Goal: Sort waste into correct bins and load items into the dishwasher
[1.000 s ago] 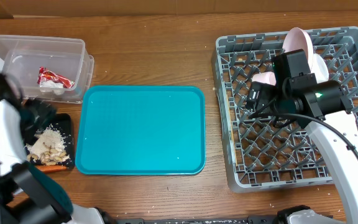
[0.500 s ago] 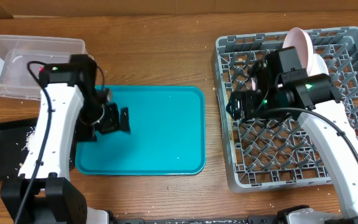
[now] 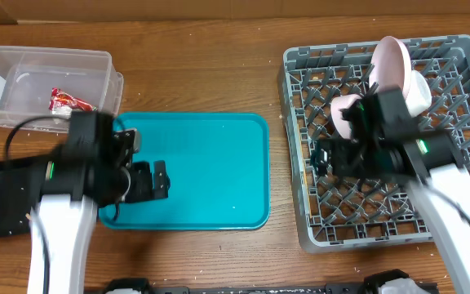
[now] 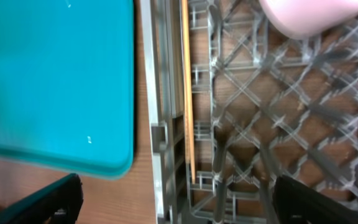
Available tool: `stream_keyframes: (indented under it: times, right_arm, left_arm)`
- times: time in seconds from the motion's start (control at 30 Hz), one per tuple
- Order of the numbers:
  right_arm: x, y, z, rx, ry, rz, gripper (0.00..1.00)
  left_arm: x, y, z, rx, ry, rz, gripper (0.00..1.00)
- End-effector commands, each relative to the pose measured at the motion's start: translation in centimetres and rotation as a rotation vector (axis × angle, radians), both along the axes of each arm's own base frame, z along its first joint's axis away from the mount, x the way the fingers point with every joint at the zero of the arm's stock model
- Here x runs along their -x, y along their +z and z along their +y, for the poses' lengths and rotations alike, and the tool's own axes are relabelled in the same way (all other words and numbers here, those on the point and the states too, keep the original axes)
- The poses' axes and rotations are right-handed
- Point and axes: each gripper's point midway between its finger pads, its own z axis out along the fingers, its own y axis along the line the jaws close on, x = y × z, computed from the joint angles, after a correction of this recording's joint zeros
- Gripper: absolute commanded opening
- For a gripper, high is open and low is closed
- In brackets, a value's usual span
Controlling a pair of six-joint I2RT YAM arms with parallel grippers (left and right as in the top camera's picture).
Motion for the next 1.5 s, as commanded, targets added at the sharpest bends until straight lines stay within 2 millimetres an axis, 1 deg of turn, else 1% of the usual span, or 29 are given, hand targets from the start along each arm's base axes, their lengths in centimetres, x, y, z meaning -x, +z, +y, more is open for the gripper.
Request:
stream_keyframes:
  times: [0.0,0.07,0.17,0.2,0.3,0.37,0.63,0.8,0.97,1.07,1.13,1.27,1.4,1.47]
  right_arm:
    - [1.5,1.9,-1.2,-0.013,-0.047,-0.184,1.0]
    - [2.2,3.0,-2.3,-0.01,-0.075,-0.336,1.0]
    - [3.1,4.4,-3.5,-0.005,-0.113,-0.487,1.0]
    - [3.5,5.4,-3.8,-0.016,-0.125,-0.558,1.0]
    - [4.3,6.9,-4.0,-0.042,-0.13,-0.635,1.0]
    - [4.9,7.3,-4.2,-0.047,-0.131,-0.656,1.0]
    - [5.6,6.2,-4.3,-0.031,-0.128,-0.606,1.0]
    - [5.7,5.9,-4.4,-0.027,-0.127,-0.592,1.0]
    - [5.8,5.8,-4.5,-0.014,-0.121,-0.592,1.0]
    - [6.4,4.9,-4.9,0.013,-0.126,-0.551,1.0]
    - [6.7,4.6,-5.0,0.015,-0.125,-0.545,1.0]
    - [7.3,5.3,-5.4,0.009,-0.137,-0.592,1.0]
    - [7.6,6.6,-6.2,-0.015,-0.187,-0.718,1.0]
    - [7.6,6.5,-6.7,-0.023,-0.22,-0.782,1.0]
  left_arm:
    - [1.2,1.6,0.2,-0.01,0.025,-0.21,1.0]
    - [2.1,2.9,0.7,-0.025,0.048,-0.371,1.0]
    - [3.2,4.2,0.7,-0.007,0.076,-0.509,1.0]
    - [3.5,5.1,0.7,-0.002,0.079,-0.586,1.0]
    - [4.1,6.5,0.6,0.003,0.078,-0.681,1.0]
    - [4.7,6.8,0.7,0.002,0.078,-0.705,1.0]
    - [6.4,4.7,0.6,-0.001,0.078,-0.604,1.0]
    - [7.3,3.7,0.6,-0.003,0.077,-0.548,1.0]
    - [7.7,3.3,0.6,-0.004,0.077,-0.523,1.0]
    - [7.8,3.2,0.6,-0.004,0.077,-0.52,1.0]
    - [7.8,3.2,0.6,-0.004,0.077,-0.52,1.0]
    - [7.8,3.2,0.6,-0.004,0.077,-0.52,1.0]
    - [7.8,3.2,0.6,-0.004,0.077,-0.52,1.0]
    - [7.8,3.2,0.6,-0.004,0.077,-0.52,1.0]
